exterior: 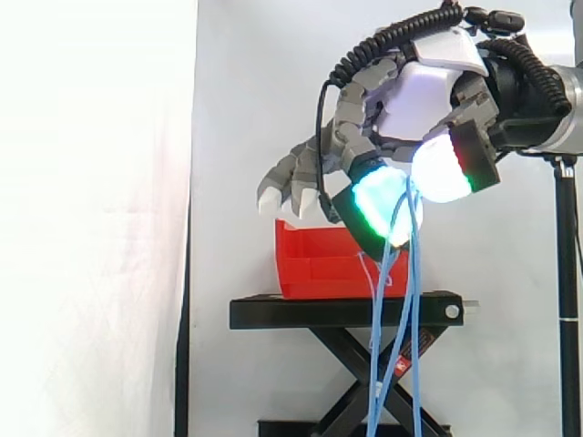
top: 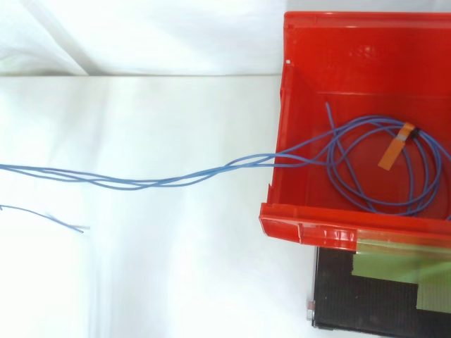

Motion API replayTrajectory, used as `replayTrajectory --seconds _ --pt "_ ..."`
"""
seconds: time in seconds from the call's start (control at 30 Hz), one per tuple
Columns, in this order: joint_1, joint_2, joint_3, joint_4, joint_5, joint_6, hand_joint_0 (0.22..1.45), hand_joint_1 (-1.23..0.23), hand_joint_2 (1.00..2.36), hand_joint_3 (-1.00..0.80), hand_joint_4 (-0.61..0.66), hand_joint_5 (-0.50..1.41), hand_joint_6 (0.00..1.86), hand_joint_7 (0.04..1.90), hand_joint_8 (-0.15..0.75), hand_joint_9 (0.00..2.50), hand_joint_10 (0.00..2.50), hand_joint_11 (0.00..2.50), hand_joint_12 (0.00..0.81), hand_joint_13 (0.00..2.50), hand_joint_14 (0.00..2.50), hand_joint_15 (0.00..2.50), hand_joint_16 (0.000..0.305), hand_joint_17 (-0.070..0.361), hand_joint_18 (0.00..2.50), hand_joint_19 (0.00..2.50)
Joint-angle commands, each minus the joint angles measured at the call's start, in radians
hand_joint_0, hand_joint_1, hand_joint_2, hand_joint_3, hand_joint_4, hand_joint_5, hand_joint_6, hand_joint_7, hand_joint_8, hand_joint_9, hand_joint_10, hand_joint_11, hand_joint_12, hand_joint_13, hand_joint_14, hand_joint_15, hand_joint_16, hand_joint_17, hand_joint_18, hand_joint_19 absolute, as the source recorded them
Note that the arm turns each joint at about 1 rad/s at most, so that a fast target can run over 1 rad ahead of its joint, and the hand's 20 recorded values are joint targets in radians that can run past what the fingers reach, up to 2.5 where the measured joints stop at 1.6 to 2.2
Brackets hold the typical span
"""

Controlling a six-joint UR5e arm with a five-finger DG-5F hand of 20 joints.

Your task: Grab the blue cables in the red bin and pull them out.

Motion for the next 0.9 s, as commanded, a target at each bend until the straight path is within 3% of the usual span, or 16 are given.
replayTrajectory --seconds 0.0,0.17,0.67,0.87 --pt "0.002 0.001 -0.004 0.008 0.008 0.153 0.94 -0.80 1.00 -1.00 0.17 0.78 0.75 0.67 0.241 0.81 0.02 0.55 0.284 0.53 0.01 0.37 0.035 0.079 0.40 0.54" --pt "0.013 -0.001 -0.003 0.019 0.050 0.233 0.94 -0.80 1.00 -1.00 0.17 0.78 0.75 0.67 0.241 0.80 0.02 0.54 0.284 0.53 0.01 0.37 0.035 0.079 0.40 0.54" --pt "0.030 -0.001 -0.006 0.018 0.100 0.358 0.94 -0.81 1.00 -1.00 0.16 0.79 0.74 0.67 0.240 0.81 0.02 0.54 0.283 0.53 0.01 0.37 0.035 0.079 0.40 0.54" --pt "0.030 -0.001 -0.055 0.018 0.120 0.455 0.93 -0.81 1.00 -1.00 0.16 0.79 0.73 0.67 0.237 0.82 0.02 0.54 0.283 0.53 0.01 0.37 0.035 0.079 0.40 0.54"
